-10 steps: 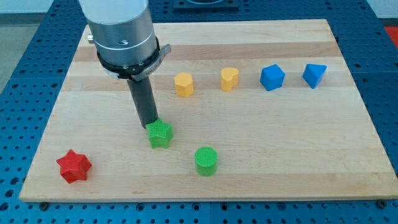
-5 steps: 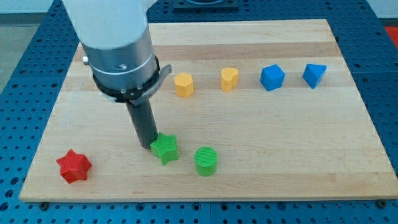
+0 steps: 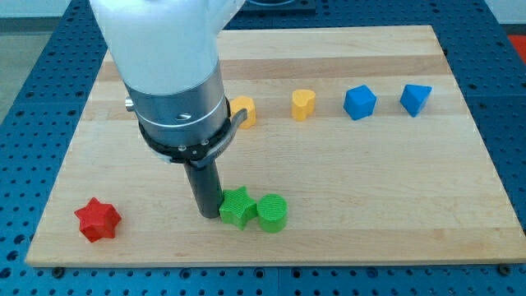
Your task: Put the green star to the left of the green circle
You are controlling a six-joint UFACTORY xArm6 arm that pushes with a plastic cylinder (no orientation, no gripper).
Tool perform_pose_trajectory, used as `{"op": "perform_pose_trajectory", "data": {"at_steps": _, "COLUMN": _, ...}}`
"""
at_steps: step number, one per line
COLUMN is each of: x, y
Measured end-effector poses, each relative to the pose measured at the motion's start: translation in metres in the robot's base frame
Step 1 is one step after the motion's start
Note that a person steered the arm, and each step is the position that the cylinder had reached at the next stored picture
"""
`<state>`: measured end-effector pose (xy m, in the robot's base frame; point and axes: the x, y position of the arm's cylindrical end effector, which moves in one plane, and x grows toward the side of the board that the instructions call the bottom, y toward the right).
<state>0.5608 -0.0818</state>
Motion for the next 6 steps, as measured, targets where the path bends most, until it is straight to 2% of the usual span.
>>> {"op": "perform_pose_trajectory", "data": {"at_steps": 3, "x": -0.007, "y": 0.004}}
{"op": "perform_pose_trajectory", "data": {"at_steps": 4, "x": -0.049, "y": -0.041}}
{"op": "perform_pose_trajectory", "data": {"at_steps": 5, "x": -0.069, "y": -0.065}}
{"op": "perform_pose_trajectory", "data": {"at_steps": 6, "x": -0.069, "y": -0.065}}
